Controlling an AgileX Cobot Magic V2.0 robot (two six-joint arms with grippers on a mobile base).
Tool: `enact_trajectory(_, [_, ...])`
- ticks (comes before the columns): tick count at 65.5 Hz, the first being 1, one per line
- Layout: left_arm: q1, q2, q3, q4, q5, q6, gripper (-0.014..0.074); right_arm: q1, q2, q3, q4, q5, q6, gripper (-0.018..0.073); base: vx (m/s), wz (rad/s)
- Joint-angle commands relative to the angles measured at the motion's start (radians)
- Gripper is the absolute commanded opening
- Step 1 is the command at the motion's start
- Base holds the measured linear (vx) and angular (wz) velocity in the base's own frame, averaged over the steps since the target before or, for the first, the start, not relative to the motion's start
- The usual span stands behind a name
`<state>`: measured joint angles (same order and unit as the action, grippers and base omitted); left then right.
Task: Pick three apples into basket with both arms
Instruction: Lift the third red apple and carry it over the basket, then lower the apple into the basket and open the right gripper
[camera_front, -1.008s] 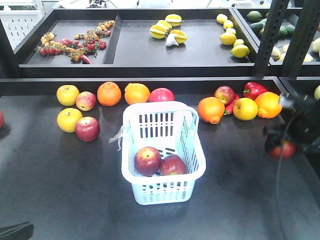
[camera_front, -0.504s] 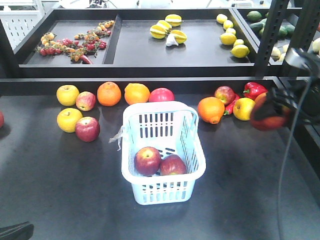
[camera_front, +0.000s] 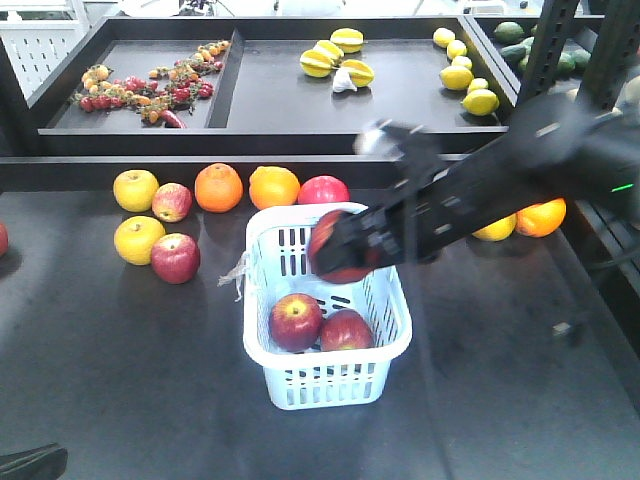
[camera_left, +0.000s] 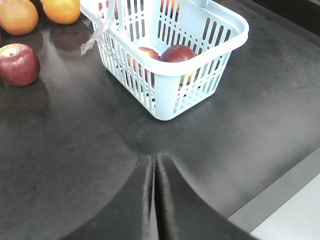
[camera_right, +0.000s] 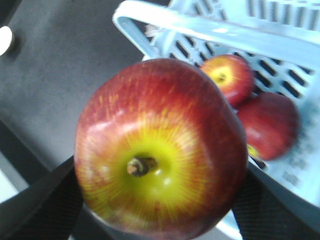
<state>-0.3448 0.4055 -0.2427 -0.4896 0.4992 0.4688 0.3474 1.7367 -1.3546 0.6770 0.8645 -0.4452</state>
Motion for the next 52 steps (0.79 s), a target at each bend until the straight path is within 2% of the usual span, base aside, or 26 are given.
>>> enact_trajectory(1, [-0.005,0.007,-0.023,-0.026,-0.062,-0.01,-0.0006,0.032,0.014,-0.025,0.035,-0.11,-0.01,-0.0005,0.0,0.0])
enact_trajectory(19, [-0.005,0.007,-0.023,-0.026,-0.062,-0.01,-0.0006,0.036,0.147,-0.025,0.041,-0.22,-0.01,0.0015,0.0,0.0])
enact_trajectory(29, [-0.005,0.007,-0.023,-0.026,-0.062,-0.01,-0.0006,0.036,0.168,-0.025,0.041,-0.227,-0.018,0.0089,0.0,0.0])
enact_trajectory(38, [-0.005,0.007,-0.023,-0.026,-0.062,-0.01,-0.0006,0.036,0.171,-0.025,0.041,-0.24,-0.036,0.0229,0.0,0.0])
enact_trajectory(48, [-0.005,0.007,-0.023,-0.026,-0.062,-0.01,-0.0006,0.036,0.171,-0.025,0.041,-0.28,-0.036,0.0475,0.0,0.0])
enact_trajectory(52, [-0.005,0.007,-0.023,-0.026,-0.062,-0.01,-0.0006,0.036,0.171,-0.025,0.041,-0.288,-0.036,0.0545,0.0,0.0])
